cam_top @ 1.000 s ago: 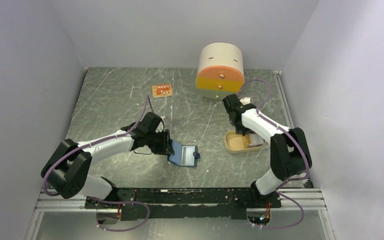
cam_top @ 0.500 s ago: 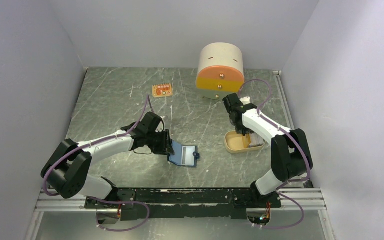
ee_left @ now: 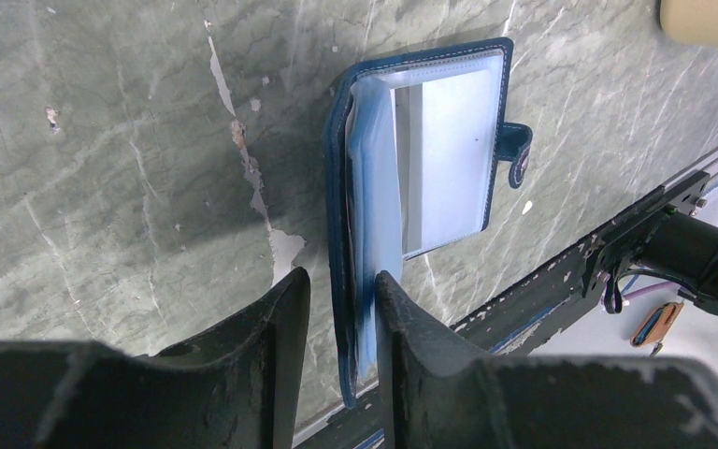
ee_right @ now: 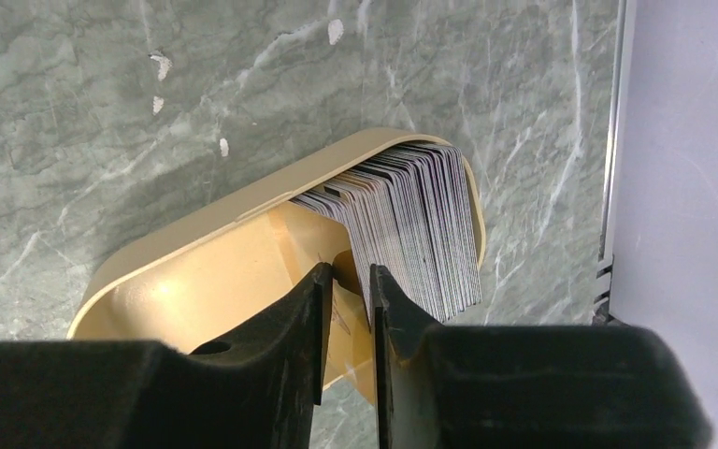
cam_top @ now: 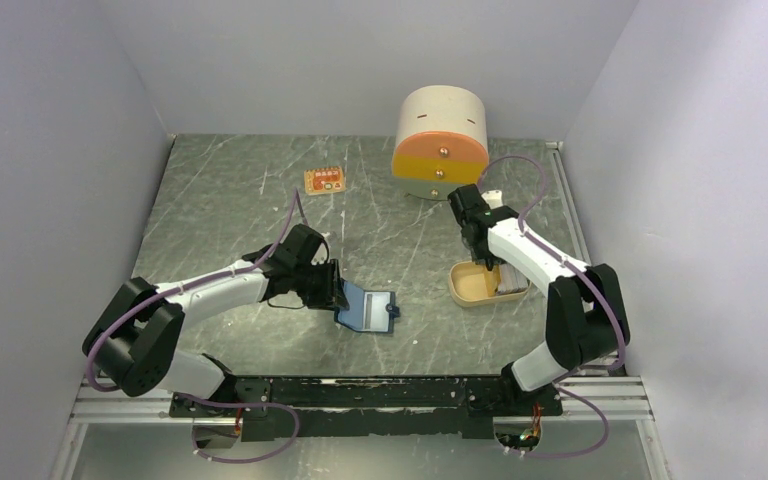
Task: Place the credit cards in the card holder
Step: Pick up the credit card from the storage box.
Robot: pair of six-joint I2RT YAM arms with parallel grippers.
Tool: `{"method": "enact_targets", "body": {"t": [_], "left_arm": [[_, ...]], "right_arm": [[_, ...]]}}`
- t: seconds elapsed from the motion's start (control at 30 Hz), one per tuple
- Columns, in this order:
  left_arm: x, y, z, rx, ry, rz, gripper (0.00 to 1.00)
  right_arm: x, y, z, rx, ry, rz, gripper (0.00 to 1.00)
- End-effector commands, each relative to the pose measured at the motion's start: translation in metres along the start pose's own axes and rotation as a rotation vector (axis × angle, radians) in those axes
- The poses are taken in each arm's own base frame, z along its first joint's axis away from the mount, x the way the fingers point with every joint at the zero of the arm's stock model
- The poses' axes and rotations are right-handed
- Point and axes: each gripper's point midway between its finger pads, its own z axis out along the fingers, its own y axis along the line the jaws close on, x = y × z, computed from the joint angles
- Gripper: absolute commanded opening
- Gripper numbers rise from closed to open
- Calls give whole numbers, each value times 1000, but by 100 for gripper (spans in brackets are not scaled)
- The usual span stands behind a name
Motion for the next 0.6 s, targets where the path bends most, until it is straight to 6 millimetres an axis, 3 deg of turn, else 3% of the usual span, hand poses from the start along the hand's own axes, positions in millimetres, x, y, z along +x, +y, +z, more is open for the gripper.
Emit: {"method": "enact_targets", "body": {"t": [0.0,0.57], "left_arm": [[-8,-6,0,19,-19,-7,37],[-7,-8,2,32,-8,-13,36]], "right_arm": [[-15,-8,-10,-5,-46,34,24],[-8,-3,-22,-66,-41,52,14]]}}
